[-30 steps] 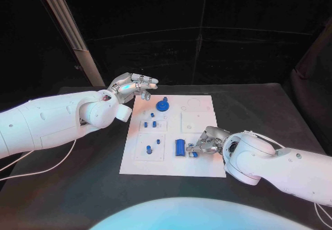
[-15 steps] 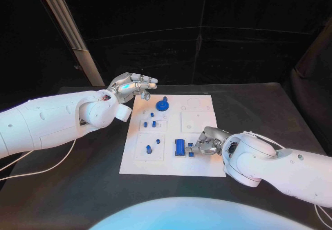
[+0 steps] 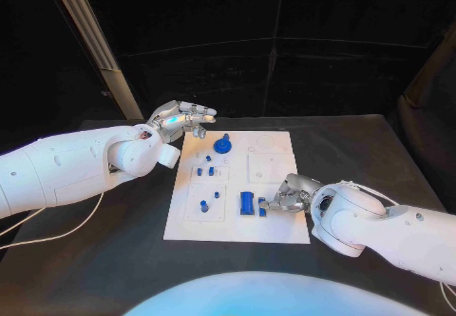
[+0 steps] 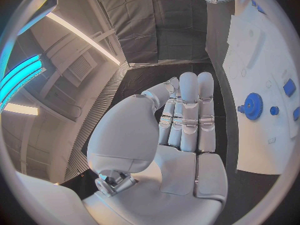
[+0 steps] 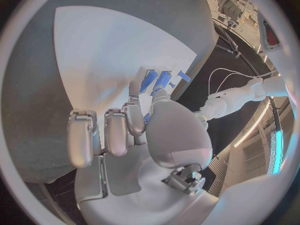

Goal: Assemble the parts on the task board

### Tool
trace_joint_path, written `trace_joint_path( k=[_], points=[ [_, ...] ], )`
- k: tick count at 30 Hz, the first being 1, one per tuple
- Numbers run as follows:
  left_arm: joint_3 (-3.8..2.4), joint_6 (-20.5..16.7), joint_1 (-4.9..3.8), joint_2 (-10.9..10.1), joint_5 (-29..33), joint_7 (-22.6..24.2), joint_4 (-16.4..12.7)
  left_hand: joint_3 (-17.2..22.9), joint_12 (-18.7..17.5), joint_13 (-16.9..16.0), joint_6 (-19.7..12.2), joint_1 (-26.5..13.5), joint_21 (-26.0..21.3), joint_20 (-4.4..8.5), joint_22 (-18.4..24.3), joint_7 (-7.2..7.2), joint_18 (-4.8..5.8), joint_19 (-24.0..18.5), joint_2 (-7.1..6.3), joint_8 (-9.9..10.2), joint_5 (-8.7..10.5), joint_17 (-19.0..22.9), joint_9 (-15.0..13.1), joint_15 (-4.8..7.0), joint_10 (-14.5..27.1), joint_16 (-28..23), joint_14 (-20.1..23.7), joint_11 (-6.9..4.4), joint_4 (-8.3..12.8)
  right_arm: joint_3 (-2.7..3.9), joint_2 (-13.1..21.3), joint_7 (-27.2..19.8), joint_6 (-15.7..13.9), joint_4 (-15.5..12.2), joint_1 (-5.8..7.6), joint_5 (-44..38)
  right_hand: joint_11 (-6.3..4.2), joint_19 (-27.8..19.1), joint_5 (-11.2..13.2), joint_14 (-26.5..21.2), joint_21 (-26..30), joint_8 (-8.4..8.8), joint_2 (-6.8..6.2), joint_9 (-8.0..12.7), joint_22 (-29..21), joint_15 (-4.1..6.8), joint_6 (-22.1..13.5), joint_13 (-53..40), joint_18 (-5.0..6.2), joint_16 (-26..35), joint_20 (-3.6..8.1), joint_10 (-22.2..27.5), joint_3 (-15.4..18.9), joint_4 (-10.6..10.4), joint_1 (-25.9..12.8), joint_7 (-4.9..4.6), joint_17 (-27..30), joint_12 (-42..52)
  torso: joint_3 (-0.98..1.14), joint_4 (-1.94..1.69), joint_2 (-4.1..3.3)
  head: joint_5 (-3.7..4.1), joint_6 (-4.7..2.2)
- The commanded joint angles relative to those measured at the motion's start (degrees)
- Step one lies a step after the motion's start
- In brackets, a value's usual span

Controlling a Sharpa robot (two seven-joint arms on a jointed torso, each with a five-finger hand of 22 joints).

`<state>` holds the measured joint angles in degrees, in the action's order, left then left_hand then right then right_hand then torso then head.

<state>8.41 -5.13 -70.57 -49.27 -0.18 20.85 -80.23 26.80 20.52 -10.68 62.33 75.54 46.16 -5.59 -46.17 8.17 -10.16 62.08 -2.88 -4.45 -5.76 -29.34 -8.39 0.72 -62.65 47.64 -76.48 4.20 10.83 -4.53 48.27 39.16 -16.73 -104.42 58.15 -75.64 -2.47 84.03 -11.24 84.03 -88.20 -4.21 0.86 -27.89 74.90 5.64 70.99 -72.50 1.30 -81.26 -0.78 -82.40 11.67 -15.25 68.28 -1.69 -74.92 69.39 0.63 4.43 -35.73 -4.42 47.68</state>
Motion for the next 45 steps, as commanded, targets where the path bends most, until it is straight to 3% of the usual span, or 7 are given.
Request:
trace_joint_path(
  k=[1,4,15,33,41,45],
  points=[
    [-0.04,0.71,-0.09,0.05,0.19,0.0,-0.02,0.01,0.31,-0.06,0.15,-0.56,-0.36,0.13,-0.04,0.25,-0.34,-0.13,0.21,0.29,0.21,0.08,-0.05,-0.08,0.36,-0.36,0.28,0.0,0.4,0.01,-0.08,-1.96,2.8,-0.34,0.08,-0.79,0.09,4.67,3.07,2.99,0.34,0.25,-1.23,-0.22,13.16,0.35,-0.32,0.09,-0.64,0.42,0.29,0.42,0.5,0.05,0.08,0.03,-0.2,-0.41,0.01,0.02,-0.04,-0.1,-0.05],
    [-0.04,0.71,-0.09,0.07,0.19,-0.06,0.03,0.01,0.31,-0.06,0.15,-0.56,-0.36,0.13,-0.04,0.25,-0.34,-0.13,0.21,0.29,0.21,0.08,-0.05,-0.08,0.36,-0.36,0.28,0.0,0.4,0.01,-0.14,-2.59,3.66,-0.51,0.08,-0.81,0.12,4.68,4.64,2.98,0.33,0.28,-1.81,-0.36,13.17,0.32,-0.35,0.1,-0.64,0.45,0.25,0.43,0.51,0.11,0.45,0.01,-0.19,-0.45,0.01,-0.03,-0.08,-0.06,-0.07],
    [-0.04,0.75,-0.09,0.1,0.17,-0.23,0.15,0.01,0.31,-0.06,0.15,-0.56,-0.36,0.13,-0.04,0.25,-0.34,-0.13,0.21,0.29,0.21,0.08,-0.05,-0.08,0.36,-0.36,0.28,0.0,0.4,0.01,0.06,-2.72,4.41,-0.34,0.07,-2.53,0.12,4.75,5.33,3.02,0.23,0.26,-1.86,-0.51,13.27,0.31,-0.25,0.01,-0.68,0.37,0.24,0.37,0.4,-0.21,0.32,0.01,-0.35,-0.37,-0.01,-0.04,-0.03,-0.01,-0.05],
    [-0.03,0.76,-0.09,0.12,0.17,-0.31,0.15,0.01,0.31,-0.06,0.15,-0.56,-0.36,0.13,-0.04,0.25,-0.34,-0.13,0.21,0.29,0.21,0.08,-0.05,-0.08,0.36,-0.36,0.28,0.0,0.4,0.01,-1.17,-1.79,6.26,2.46,0.08,-2.89,-0.02,4.81,5.44,3.08,0.15,0.28,-0.68,-1.15,13.37,0.42,-0.08,-0.13,-0.7,0.28,0.32,0.3,-1.05,4.03,5.53,0.16,-0.61,-0.37,0.02,-0.1,-0.1,-0.15,0.26],
    [-0.03,0.81,-0.09,0.13,0.17,-0.3,0.18,0.01,0.31,-0.06,0.15,-0.56,-0.36,0.13,-0.04,0.25,-0.34,-0.13,0.21,0.29,0.21,0.08,-0.05,-0.08,0.36,-0.36,0.28,0.0,0.4,0.01,-1.61,-3.12,3.88,2.75,0.07,-2.65,0.1,4.8,5.96,3.08,0.18,0.33,-0.44,-1.31,13.36,0.33,-0.04,-0.19,-0.7,0.3,0.27,0.23,0.2,3.08,2.91,0.01,-0.61,-0.33,0.05,-0.01,-0.05,-0.18,0.27],
    [-0.03,0.81,-0.09,0.12,0.17,-0.29,0.18,0.01,0.31,-0.06,0.15,-0.56,-0.36,0.13,-0.04,0.25,-0.34,-0.13,0.21,0.29,0.21,0.08,-0.05,-0.08,0.36,-0.36,0.28,0.0,0.4,0.01,-0.81,-5.51,1.95,2.2,0.07,-0.44,0.18,4.65,6.01,3.02,0.44,0.54,-1.18,-1.31,13.14,0.29,-0.62,-0.1,-0.62,0.52,0.23,0.3,1.06,2.34,1.45,-0.1,-0.31,-0.48,0.01,0.01,0.02,-0.16,0.21]
  ],
)
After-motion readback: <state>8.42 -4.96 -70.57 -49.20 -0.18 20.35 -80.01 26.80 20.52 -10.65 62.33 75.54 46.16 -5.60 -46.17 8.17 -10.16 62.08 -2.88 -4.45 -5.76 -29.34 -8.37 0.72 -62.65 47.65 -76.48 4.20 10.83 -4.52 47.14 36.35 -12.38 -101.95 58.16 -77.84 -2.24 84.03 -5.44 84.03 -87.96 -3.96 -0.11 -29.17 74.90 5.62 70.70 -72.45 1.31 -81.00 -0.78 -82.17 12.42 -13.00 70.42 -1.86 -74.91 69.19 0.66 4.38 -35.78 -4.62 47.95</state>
